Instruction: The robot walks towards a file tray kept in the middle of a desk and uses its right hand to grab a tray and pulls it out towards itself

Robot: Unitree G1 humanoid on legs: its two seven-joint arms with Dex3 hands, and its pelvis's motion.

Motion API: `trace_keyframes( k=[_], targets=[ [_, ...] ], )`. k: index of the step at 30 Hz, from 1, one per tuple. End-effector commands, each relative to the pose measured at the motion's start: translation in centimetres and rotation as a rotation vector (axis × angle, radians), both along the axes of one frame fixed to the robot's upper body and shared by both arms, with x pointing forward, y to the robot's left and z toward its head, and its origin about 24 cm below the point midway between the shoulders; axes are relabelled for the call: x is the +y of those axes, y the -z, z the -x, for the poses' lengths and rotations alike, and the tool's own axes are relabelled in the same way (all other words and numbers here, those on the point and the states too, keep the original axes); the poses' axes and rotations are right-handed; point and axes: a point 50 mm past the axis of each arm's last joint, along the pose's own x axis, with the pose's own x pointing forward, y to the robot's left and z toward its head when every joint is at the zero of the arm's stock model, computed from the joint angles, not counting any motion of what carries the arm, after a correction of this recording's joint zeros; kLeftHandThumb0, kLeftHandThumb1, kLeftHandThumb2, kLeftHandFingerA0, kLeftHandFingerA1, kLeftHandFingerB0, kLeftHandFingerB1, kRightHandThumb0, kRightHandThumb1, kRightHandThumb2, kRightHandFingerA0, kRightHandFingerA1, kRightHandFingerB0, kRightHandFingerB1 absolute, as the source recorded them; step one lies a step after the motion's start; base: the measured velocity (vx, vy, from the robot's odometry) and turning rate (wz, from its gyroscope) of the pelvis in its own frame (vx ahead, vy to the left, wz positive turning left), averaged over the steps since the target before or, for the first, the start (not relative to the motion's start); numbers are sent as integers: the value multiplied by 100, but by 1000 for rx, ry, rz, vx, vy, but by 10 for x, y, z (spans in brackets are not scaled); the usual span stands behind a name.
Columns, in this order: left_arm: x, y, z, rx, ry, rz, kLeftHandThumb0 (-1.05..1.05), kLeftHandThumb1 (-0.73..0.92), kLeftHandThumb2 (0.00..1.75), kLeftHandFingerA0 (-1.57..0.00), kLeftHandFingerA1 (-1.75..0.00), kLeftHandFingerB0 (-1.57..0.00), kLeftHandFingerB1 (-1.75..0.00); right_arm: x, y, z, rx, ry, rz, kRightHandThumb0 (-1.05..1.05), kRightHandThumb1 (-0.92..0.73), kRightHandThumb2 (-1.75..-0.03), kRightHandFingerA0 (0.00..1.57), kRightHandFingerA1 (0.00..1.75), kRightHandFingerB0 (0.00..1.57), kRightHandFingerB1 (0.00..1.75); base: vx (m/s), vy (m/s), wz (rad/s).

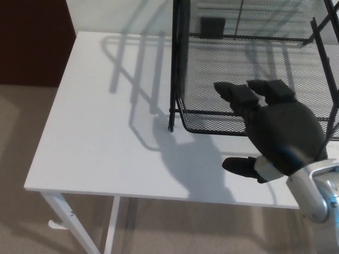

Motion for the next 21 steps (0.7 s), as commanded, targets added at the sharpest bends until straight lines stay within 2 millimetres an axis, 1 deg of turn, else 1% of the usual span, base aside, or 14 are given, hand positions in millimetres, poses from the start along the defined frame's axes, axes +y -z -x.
trace_keyframes(
  k=[1, 2, 3, 4, 5, 9, 12, 13, 14, 17, 18, 19, 20, 21],
  targets=[
    [9, -9, -1, 19, 113, -78, -68, 29, 51, -55, -77, -29, -72, -7, -10, -6, -305, 265, 204, -78, -46, -92, 0, 45, 0, 34, 0, 0, 0],
    [9, -8, -1, 28, 109, -72, -67, 28, 51, -54, -76, -29, -70, -6, -11, -5, -327, 265, 197, -73, -41, -90, 0, 48, 0, 37, 0, 0, 0],
    [9, -7, 0, 29, 111, -74, -68, 29, 50, -54, -75, -29, -70, -5, -12, -5, -338, 265, 201, -74, -42, -91, 0, 48, 0, 37, 0, 0, 0],
    [9, -7, 0, 29, 112, -70, -66, 28, 51, -55, -76, -29, -70, -4, -13, -4, -350, 264, 202, -99, -50, -56, 0, 11, 0, 24, 0, 0, 0],
    [9, -8, 0, 30, 113, -68, -66, 28, 51, -56, -77, -30, -72, -3, -14, -4, -359, 262, 195, -104, -37, -75, 0, 31, 0, 23, 0, 0, 0],
    [8, -7, 0, 38, 134, -75, -68, 29, 51, -57, -77, -31, -71, -2, -14, -3, -379, 263, 172, -103, -37, -75, 0, 33, 0, 25, 0, 0, 0],
    [9, -6, -1, 40, 135, -81, -69, 28, 50, -60, -75, -32, -70, -2, -12, -5, -396, 267, 171, -103, -34, -74, 0, 33, 0, 30, 0, 0, 0],
    [9, -7, -1, 43, 138, -84, -68, 29, 50, -60, -75, -33, -69, -2, -10, -6, -380, 270, 179, -103, -37, -74, 0, 32, 0, 24, 0, 0, 0],
    [9, -7, -2, 43, 146, -88, -70, 29, 50, -61, -75, -32, -70, -2, -9, -6, -368, 273, 182, -102, -36, -74, 0, 31, 0, 23, 0, 0, 0],
    [8, -8, -3, 43, 158, -93, -73, 29, 50, -63, -76, -32, -71, -4, -4, -8, -334, 280, 181, -100, -36, -74, 0, 35, 0, 24, 0, 0, 0],
    [8, -9, -3, 41, 162, -93, -73, 22, 73, -61, -76, -33, -69, -5, -3, -9, -325, 278, 174, -100, -37, -75, 0, 37, 0, 28, 0, 0, 0],
    [8, -10, -4, 33, 168, -94, -71, 29, 50, -63, -76, -33, -71, -6, -2, -9, -304, 281, 179, -77, -44, -92, 0, 47, 0, 37, 0, 0, 0],
    [8, -10, -4, 36, 167, -92, -71, 29, 51, -63, -75, -33, -71, -6, 0, -9, -291, 285, 188, -76, -43, -91, 0, 47, 0, 37, 0, 0, 0],
    [8, -10, -5, 40, 165, -93, -69, 28, 50, -61, -74, -33, -70, -6, 0, -10, -268, 287, 173, -98, -48, -59, 0, 36, 0, 40, 0, 0, 0]
  ],
)
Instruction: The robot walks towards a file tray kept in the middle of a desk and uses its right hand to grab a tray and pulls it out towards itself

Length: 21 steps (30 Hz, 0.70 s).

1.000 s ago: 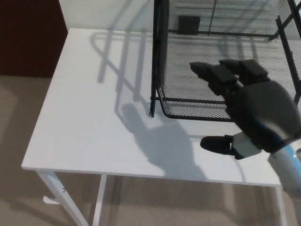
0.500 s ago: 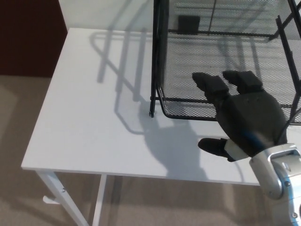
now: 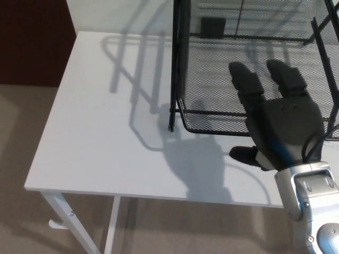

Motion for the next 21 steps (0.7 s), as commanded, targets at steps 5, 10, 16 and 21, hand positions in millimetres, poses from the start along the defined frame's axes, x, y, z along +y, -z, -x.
trace_keyframes(
  k=[5, 10, 16, 21],
  targets=[
    [3, -1, 1, 30, 14, -16, -61, 26, 49, -63, -74, -36, -69, -8, 2, -4, 28, 73, -8, -90, -31, -70, 0, 40, 1, 42, 0, 0, 0],
    [3, 0, 2, 41, 25, -25, -55, 19, 69, -59, -72, -34, -64, -11, 12, -6, 117, 88, -18, -92, -33, -67, 0, 46, 2, 44, 0, 0, 0],
    [3, -2, -3, 41, 30, -42, -54, 26, 49, -64, -69, -37, -63, -13, 20, -9, 178, 99, -31, -88, -32, -67, 0, 44, 5, 51, 0, 0, 0],
    [3, -2, -2, 40, 36, -42, -54, 27, 49, -64, -70, -37, -63, -13, 22, -8, 194, 96, -30, -87, -31, -66, 0, 40, 4, 52, 0, 0, 0]
  ],
)
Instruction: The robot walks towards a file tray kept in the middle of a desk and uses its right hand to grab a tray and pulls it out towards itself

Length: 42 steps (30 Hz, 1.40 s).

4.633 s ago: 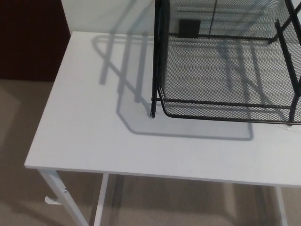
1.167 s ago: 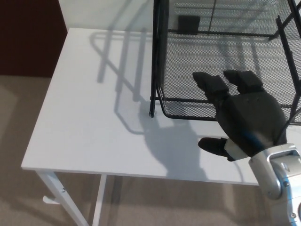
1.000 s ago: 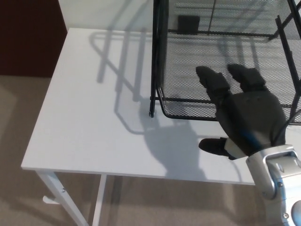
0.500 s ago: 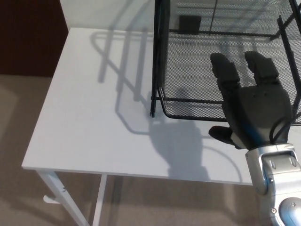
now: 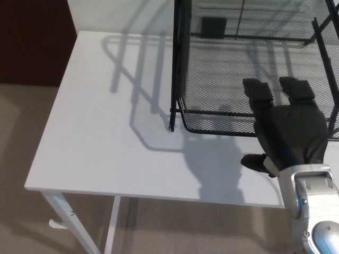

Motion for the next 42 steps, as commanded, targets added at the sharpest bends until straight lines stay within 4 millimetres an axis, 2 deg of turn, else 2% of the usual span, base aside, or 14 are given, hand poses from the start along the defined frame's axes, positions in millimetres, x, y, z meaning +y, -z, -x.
trace_keyframes(
  k=[1, 13, 17, 18, 19, 20, 28, 31, 32, 33, 34, 35, 36, 42],
  targets=[
    [5, 1, 3, 42, 2, -35, -54, 27, 49, -64, -69, -37, -61, -3, 3, -2, 39, 18, -6, -87, -31, -66, 0, 41, 4, 52, 0, 0, 0],
    [5, 0, 2, 44, 21, -43, -55, 28, 49, -67, -68, -37, -62, 3, 18, 8, 42, -9, 34, -87, -39, -55, 0, 53, 1, 60, 0, 0, 0],
    [6, -1, 1, 42, 26, -43, -55, 28, 49, -67, -67, -37, -61, 5, 26, 15, 70, -14, 53, -64, -34, -79, 0, 53, 5, 55, 0, 0, 0],
    [6, -2, 2, 42, 26, -41, -56, 28, 50, -70, -67, -37, -62, 5, 28, 18, 78, -19, 50, -86, -38, -57, 0, 59, 12, 51, 0, 0, 0],
    [5, -2, 1, 43, 27, -40, -55, 28, 50, -70, -66, -37, -61, 5, 32, 22, 93, -26, 52, -65, -34, -78, 0, 50, 9, 51, 0, 0, 0],
    [5, -2, 1, 44, 29, -40, -56, 20, 68, -67, -70, -36, -63, 5, 35, 24, 103, -22, 59, -85, -41, -54, 0, 58, 18, 46, 0, 0, 0],
    [5, -2, -1, 42, 37, -42, -54, 28, 49, -69, -65, -38, -59, 6, 38, 38, 116, -34, 55, -73, -42, -80, 0, 52, 12, 48, 0, 0, 0],
    [6, -2, -2, 46, 49, -54, -55, 29, 50, -67, -65, -37, -59, 10, 32, 48, 108, -54, 45, -37, 1, -74, 7, 59, 0, 52, 0, 0, 0],
    [6, -2, -1, 46, 49, -52, -54, 29, 50, -68, -65, -38, -59, 11, 30, 53, 100, -63, 46, -88, -44, -56, 0, 65, 13, 48, 0, 0, 0],
    [6, -2, 0, 48, 49, -54, -55, 29, 50, -69, -65, -38, -58, 12, 28, 57, 94, -70, 43, -38, 1, -74, 7, 59, 0, 52, 0, 0, 0],
    [6, -2, 0, 50, 49, -53, -54, 29, 50, -68, -64, -38, -57, 13, 27, 59, 88, -77, 34, -88, -43, -55, 0, 67, 14, 49, 0, 0, 0],
    [7, -2, 0, 54, 46, -50, -55, 29, 50, -69, -64, -38, -57, 14, 24, 63, 77, -89, 21, -71, -36, -79, 0, 60, 8, 51, 0, 0, 0],
    [7, -1, 0, 54, 41, -45, -53, 28, 49, -69, -65, -38, -57, 16, 22, 68, 69, -101, 16, -89, -42, -55, 0, 65, 12, 51, 0, 0, 0],
    [7, -2, 0, 50, 46, -38, -54, 27, 49, -69, -65, -38, -58, 23, 9, 96, 37, -150, -5, -90, -43, -57, 0, 64, 11, 56, 0, 0, 0]
  ],
)
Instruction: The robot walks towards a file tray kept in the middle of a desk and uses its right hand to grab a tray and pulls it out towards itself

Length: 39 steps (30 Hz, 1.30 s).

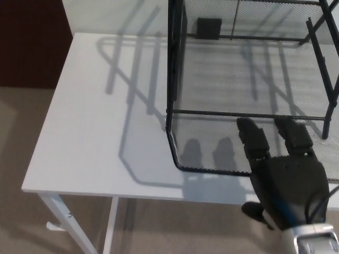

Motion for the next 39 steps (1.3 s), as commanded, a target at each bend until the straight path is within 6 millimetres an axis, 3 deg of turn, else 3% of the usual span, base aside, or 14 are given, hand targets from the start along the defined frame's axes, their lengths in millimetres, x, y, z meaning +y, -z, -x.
trace_keyframes(
  k=[1, 2, 3, 8, 9, 10, 11, 20, 21, 22, 29, 31, 36, 39],
  targets=[
    [8, 0, 3, 37, -4, -26, -55, 27, 49, -69, -66, -38, -59, 8, -7, 24, 11, -75, 6, -92, -36, -68, 0, 61, 10, 57, 0, 0, 0],
    [8, 0, 2, 37, -4, -28, -55, 27, 49, -69, -66, -38, -59, 9, -8, 26, 11, -81, 0, -92, -36, -68, 0, 61, 10, 57, 0, 0, 0],
    [8, 0, 2, 38, -6, -28, -54, 27, 49, -69, -66, -38, -60, 10, -9, 30, 12, -89, -8, -39, 3, -74, 9, 62, 0, 53, 0, 0, 0],
    [8, 0, 2, 39, -8, -22, -54, 28, 49, -70, -67, -38, -59, 14, -11, 48, 21, -116, -19, -39, 3, -72, 8, 61, 0, 55, 0, 0, 0],
    [8, 0, 3, 41, -7, -23, -54, 28, 49, -69, -67, -38, -59, 15, -11, 52, 24, -121, -18, -91, -40, -58, 0, 70, 0, 62, 0, 0, 0],
    [8, 0, 3, 41, -7, -24, -54, 28, 49, -69, -67, -38, -59, 15, -11, 53, 23, -123, -19, -91, -40, -58, 0, 70, 0, 62, 0, 0, 0],
    [8, 0, 2, 36, -5, -25, -54, 27, 49, -70, -67, -38, -59, 15, -10, 54, 21, -125, -18, -39, 4, -72, 8, 61, 0, 55, 0, 0, 0],
    [8, 0, 1, 47, 0, -39, -56, 28, 50, -68, -65, -38, -58, 12, -12, 53, 33, -123, -21, -39, 3, -73, 7, 60, 0, 54, 0, 0, 0],
    [8, 0, 1, 47, -5, -28, -54, 28, 49, -69, -66, -38, -59, 11, -15, 52, 19, -128, -19, -90, -34, -68, 0, 67, 2, 59, 0, 0, 0],
    [8, 0, 1, 47, -5, -28, -54, 28, 49, -69, -66, -38, -59, 11, -15, 52, 19, -128, -19, -90, -34, -68, 0, 67, 2, 59, 0, 0, 0],
    [8, 1, 2, 53, -4, -26, -55, 27, 49, -70, -63, -38, -56, 12, -54, 59, -116, -189, -47, -100, -49, -65, 0, 59, 0, 66, 0, 0, 0],
    [8, 1, 3, 54, -2, -31, -54, 27, 49, -68, -64, -38, -56, 12, -71, 64, -172, -224, -63, -79, -46, -93, 0, 54, 0, 47, 0, 0, 0],
    [9, 2, 6, 61, 7, -30, -57, 21, 68, -61, -71, -34, -61, 11, -106, 73, -335, -340, -214, -90, -53, -97, 0, 45, 0, 31, 0, 0, 0],
    [9, 2, 5, 62, 11, -29, -59, 26, 49, -65, -71, -35, -62, 9, -117, 70, -373, -419, -374, -78, -44, -93, 0, 47, 0, 40, 0, 0, 0]
  ],
)
